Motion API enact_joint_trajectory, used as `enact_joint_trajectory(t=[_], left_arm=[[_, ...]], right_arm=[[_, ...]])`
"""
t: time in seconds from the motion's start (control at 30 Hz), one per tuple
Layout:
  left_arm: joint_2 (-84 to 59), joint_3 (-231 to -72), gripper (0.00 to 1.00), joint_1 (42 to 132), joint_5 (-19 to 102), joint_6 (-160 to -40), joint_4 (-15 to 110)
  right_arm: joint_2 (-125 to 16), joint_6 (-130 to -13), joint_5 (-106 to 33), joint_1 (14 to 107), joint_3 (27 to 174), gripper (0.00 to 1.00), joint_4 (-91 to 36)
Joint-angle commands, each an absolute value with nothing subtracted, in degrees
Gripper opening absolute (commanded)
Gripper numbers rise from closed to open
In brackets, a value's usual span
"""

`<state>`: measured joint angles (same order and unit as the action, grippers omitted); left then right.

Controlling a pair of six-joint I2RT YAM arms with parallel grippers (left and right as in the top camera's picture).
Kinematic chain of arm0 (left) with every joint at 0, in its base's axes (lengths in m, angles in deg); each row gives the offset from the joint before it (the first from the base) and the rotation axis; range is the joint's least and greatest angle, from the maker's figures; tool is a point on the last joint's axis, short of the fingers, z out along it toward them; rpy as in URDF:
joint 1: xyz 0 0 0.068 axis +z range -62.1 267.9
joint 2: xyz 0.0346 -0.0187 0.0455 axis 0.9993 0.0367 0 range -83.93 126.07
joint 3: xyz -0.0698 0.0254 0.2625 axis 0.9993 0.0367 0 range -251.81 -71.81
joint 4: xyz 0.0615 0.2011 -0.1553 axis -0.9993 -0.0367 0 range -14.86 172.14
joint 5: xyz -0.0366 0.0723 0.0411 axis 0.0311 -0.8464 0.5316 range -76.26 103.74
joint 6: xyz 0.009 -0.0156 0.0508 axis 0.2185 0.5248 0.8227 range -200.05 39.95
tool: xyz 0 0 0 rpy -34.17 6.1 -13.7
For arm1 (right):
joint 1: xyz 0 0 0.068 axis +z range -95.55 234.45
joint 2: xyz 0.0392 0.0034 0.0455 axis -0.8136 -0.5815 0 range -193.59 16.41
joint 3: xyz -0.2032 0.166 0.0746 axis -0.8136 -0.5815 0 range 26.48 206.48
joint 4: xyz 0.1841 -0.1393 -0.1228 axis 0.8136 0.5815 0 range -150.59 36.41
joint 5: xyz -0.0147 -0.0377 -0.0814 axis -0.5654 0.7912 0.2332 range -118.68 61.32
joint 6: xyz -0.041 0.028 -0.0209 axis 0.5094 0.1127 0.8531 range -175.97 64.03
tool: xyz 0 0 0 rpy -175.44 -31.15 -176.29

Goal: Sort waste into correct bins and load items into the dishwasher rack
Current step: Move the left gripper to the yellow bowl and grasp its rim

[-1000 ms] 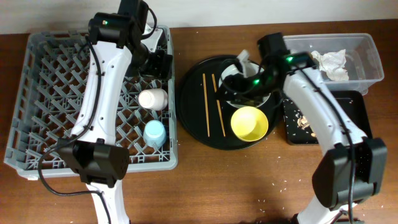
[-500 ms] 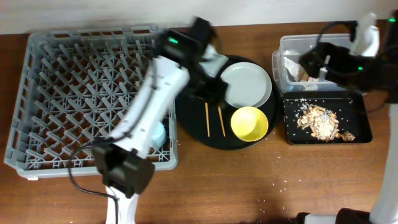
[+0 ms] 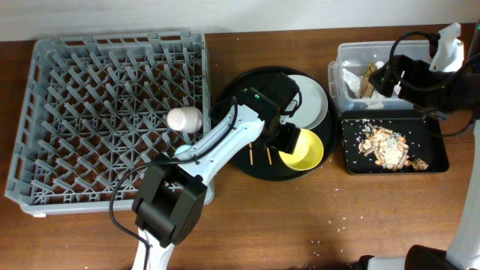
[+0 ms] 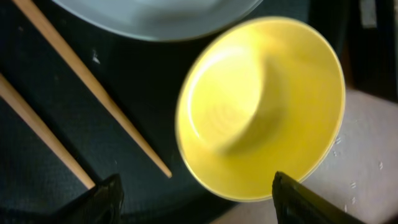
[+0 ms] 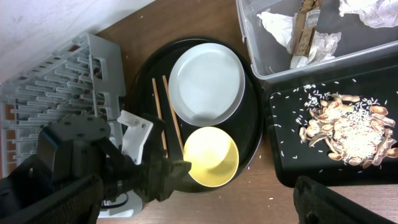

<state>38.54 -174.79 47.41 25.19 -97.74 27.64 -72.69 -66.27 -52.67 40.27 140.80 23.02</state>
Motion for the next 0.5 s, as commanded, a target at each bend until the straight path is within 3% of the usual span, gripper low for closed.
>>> enact_joint_trajectory(t=[0.0,0.27,0.47], left_arm=[[40.42,-173.15,0.75,47.39,22.24,-102.99,29.96],[43.68,-173.15,0.49,47.39,22.94,-103.64,32.95],[44.66,-173.15,0.47,47.39,22.96,-104.14,34.0]], right_arm=[[-72.84,-65.81,-51.95,40.19,140.87,0.99,23.07],[-72.84,-65.81,-51.95,40.19,140.87,0.98,23.07],[-72.84,-65.81,-51.95,40.19,140.87,0.98,23.07]])
